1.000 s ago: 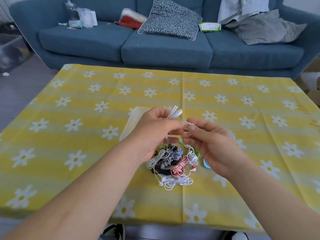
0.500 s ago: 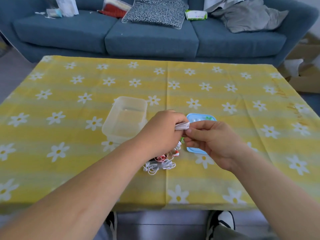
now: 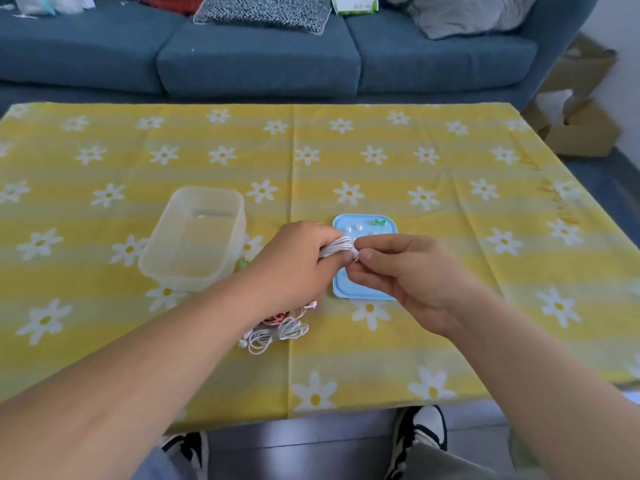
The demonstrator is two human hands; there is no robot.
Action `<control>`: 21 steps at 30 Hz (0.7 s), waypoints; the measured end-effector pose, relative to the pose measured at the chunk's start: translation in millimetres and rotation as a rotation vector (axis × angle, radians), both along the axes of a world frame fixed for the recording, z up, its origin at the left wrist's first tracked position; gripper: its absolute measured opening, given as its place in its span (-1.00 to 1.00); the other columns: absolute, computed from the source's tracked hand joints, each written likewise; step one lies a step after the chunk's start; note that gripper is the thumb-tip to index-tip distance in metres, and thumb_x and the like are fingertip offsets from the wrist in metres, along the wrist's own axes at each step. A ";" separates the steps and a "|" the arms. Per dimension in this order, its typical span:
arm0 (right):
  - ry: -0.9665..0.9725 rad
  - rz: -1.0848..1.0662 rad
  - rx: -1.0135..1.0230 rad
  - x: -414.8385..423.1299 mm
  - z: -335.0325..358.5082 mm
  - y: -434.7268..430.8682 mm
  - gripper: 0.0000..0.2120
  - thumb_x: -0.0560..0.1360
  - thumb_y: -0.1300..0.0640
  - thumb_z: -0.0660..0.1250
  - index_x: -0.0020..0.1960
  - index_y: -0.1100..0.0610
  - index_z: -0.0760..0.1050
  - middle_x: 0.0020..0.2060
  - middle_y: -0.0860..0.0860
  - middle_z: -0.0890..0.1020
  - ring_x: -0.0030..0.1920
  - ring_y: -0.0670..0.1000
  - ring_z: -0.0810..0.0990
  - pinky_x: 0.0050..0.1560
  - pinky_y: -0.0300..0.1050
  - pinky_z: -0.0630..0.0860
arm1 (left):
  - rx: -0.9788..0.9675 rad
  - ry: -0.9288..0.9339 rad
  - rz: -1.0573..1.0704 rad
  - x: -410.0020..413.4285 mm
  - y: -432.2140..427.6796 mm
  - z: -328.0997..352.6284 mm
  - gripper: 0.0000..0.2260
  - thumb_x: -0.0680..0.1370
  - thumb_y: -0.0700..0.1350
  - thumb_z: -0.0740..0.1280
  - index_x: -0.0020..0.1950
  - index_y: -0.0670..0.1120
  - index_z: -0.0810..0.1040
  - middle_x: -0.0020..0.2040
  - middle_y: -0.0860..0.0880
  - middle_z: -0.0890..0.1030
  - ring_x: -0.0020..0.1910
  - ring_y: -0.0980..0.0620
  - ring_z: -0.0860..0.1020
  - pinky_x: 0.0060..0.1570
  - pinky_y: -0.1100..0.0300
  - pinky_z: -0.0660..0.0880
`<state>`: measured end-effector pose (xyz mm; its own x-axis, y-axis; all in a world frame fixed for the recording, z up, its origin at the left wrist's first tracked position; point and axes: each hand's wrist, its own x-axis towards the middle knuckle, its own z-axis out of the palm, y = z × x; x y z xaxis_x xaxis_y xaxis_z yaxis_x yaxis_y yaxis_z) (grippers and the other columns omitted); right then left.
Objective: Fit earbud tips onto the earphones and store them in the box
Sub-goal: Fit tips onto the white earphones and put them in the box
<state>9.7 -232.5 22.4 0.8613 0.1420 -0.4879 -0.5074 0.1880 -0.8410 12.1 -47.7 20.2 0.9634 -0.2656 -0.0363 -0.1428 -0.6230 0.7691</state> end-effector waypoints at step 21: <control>-0.264 0.120 -0.308 -3.1 1.9 6.3 -0.95 0.43 0.26 0.56 -0.16 0.24 0.71 -0.28 0.17 0.71 -0.33 0.04 0.60 -0.29 -0.15 0.59 | -0.515 0.415 0.326 0.6 -16.6 -6.7 -0.77 0.63 0.04 0.34 -0.02 -0.13 0.55 -0.35 -0.05 0.62 -0.33 -0.10 0.56 -0.19 -0.06 0.45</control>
<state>6.6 -226.2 24.3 0.9487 0.1313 -0.2878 -0.2696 -0.1404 -0.9527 12.7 -64.3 13.5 0.9306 -0.0492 -0.3628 0.3542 -0.1296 0.9262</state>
